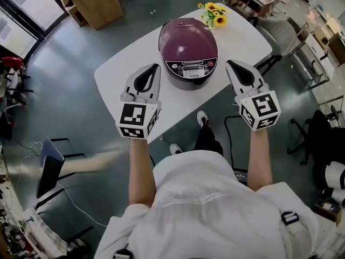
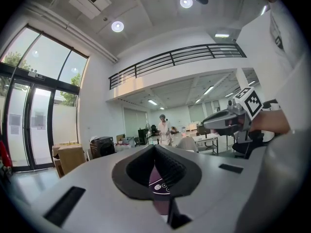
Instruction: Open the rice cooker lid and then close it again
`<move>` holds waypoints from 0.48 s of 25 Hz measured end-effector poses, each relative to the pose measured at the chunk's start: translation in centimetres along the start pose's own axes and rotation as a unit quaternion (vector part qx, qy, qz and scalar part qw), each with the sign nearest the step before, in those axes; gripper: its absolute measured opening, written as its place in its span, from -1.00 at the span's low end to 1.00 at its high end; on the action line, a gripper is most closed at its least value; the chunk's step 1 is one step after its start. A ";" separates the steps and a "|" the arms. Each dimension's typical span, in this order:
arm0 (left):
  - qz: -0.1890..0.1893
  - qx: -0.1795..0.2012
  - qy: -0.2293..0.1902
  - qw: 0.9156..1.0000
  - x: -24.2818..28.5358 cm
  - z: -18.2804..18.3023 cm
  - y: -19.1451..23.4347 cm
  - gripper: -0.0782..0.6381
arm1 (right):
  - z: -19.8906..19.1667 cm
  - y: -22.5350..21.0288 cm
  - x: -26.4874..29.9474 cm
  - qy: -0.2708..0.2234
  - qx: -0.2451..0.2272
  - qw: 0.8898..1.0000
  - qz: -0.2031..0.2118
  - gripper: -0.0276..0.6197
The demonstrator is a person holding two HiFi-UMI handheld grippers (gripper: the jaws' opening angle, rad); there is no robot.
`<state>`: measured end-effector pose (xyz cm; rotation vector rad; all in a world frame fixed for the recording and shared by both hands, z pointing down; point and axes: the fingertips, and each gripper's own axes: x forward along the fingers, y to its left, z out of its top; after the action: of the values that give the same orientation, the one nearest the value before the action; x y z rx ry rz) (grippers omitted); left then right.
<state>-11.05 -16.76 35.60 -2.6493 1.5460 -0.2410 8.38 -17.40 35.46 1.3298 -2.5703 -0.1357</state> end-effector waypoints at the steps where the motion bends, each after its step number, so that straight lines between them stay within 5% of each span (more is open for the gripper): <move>1: -0.001 0.000 0.001 1.000 0.1 -0.1 -0.1 -0.74 | -0.1 -0.1 -0.1 0.000 0.000 1.000 -0.001 -0.83; 12: -0.009 -0.009 0.014 1.000 1.2 -1.1 -0.8 -0.73 | -0.9 -1.1 0.2 0.007 -0.001 1.000 0.003 -0.83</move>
<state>-9.92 -17.40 36.90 -2.6866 1.5398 -0.2675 9.38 -18.16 36.15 1.3175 -2.5610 -0.1271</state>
